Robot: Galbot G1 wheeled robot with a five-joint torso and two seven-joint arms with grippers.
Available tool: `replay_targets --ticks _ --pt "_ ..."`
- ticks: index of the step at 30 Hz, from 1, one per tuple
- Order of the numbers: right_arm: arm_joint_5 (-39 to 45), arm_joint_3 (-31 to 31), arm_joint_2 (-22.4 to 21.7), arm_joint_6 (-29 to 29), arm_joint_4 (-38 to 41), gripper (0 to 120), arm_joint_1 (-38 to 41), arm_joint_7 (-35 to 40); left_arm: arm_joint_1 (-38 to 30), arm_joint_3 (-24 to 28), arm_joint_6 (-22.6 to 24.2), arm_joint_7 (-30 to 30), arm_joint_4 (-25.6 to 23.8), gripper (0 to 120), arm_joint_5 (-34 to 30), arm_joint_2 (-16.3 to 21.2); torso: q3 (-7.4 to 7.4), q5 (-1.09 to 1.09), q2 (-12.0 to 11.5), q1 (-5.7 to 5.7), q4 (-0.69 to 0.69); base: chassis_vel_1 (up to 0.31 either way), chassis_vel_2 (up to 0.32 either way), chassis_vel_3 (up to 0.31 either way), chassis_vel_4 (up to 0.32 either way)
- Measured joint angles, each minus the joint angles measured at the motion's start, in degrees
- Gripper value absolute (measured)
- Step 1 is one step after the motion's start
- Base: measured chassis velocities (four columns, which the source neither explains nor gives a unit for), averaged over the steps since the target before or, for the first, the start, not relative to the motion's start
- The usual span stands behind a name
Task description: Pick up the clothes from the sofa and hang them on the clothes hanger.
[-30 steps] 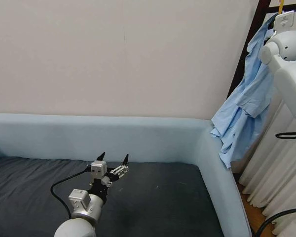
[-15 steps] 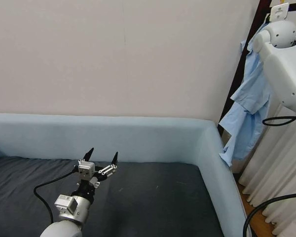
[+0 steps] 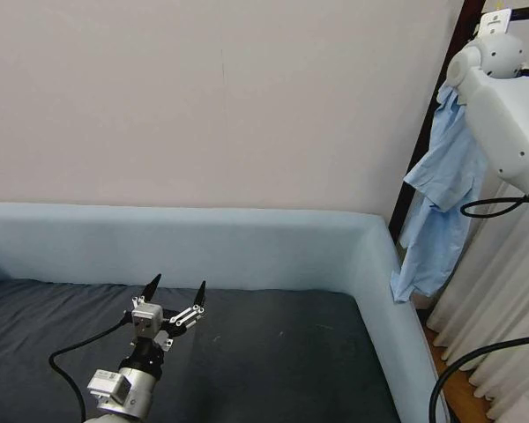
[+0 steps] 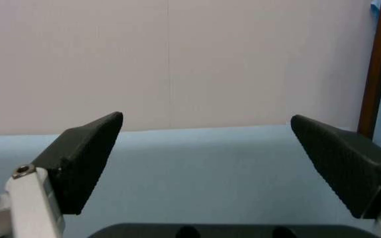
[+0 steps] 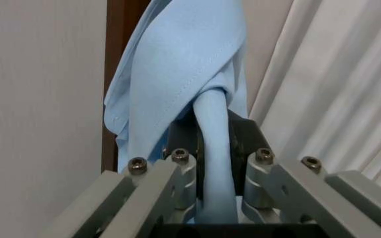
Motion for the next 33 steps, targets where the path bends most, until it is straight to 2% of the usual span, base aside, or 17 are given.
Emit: replay_targets --ticks 4,14,16,17,18,20,22,23,26,27,32,33 --pt "-1.82 -3.34 0.51 0.33 -2.63 7 1.72 -3.39 1.55 -0.47 -0.03 -0.16 -1.73 100 0.34 -0.35 0.00 0.00 0.00 0.00 -0.02 0.000 0.000 0.000 0.000" --pt "0.01 -3.00 0.26 -0.48 0.64 7 -0.81 -1.89 5.65 -1.91 -1.15 -0.17 -4.16 100 1.20 -1.26 0.00 -0.02 0.01 0.00 -0.01 0.000 0.000 0.000 0.000" --pt "-0.17 -2.95 -0.39 -0.13 2.89 14 -1.80 -2.54 6.37 -2.10 -1.03 -0.57 -4.97 100 0.44 -1.35 0.00 -0.01 0.01 0.00 -0.01 0.000 0.000 0.000 0.000" --pt "-0.24 -2.96 -0.92 -0.04 4.49 18 -2.45 -2.67 6.52 -2.18 -0.81 -0.83 -5.41 100 -0.11 -1.36 0.01 0.01 0.00 0.00 0.04 0.000 0.000 0.000 0.000" --pt "-0.24 -2.96 -0.92 -0.04 4.49 18 -2.45 -2.67 6.52 -2.18 -0.81 -0.83 -5.41 100 -0.11 -1.36 0.01 0.01 0.00 0.00 0.04 0.000 0.000 0.000 0.000" --pt "-0.19 -2.95 -2.01 0.02 7.38 24 -3.60 -2.85 6.54 -2.26 -0.58 -1.29 -5.65 100 -0.56 -1.36 0.01 -0.01 0.00 0.00 0.04 0.000 0.000 0.000 0.000" --pt "-0.11 -2.99 -5.28 -0.53 15.20 35 -6.69 -3.09 6.53 -2.29 -0.44 -1.88 -5.95 100 -1.10 -1.73 0.01 0.00 0.00 0.00 0.01 0.000 0.000 0.000 0.000" --pt "-0.11 -2.99 -5.28 -0.53 15.20 35 -6.69 -3.09 6.53 -2.29 -0.44 -1.88 -5.95 100 -1.10 -1.73 0.01 0.00 0.00 0.00 0.01 0.000 0.000 0.000 0.000" --pt "-0.76 -2.35 -10.63 -0.63 26.47 49 -11.63 -1.64 7.35 -2.38 -0.45 -1.99 -6.37 100 -0.48 -2.50 0.01 0.02 0.00 0.00 0.01 0.000 0.000 0.000 0.000" --pt "-0.76 -2.35 -10.63 -0.63 26.47 49 -11.63 -1.64 7.35 -2.38 -0.45 -1.99 -6.37 100 -0.48 -2.50 0.01 0.02 0.00 0.00 0.01 0.000 0.000 0.000 0.000" --pt "-0.35 -0.25 -21.33 1.67 45.85 72 -19.40 0.44 7.64 -1.93 -0.64 -2.26 -6.40 100 -0.62 -3.84 0.00 0.02 0.00 0.00 -0.04 0.000 0.000 0.000 0.000" --pt "-0.35 -0.25 -21.33 1.67 45.85 72 -19.40 0.44 7.64 -1.93 -0.64 -2.26 -6.40 100 -0.62 -3.84 0.00 0.02 0.00 0.00 -0.04 0.000 0.000 0.000 0.000"
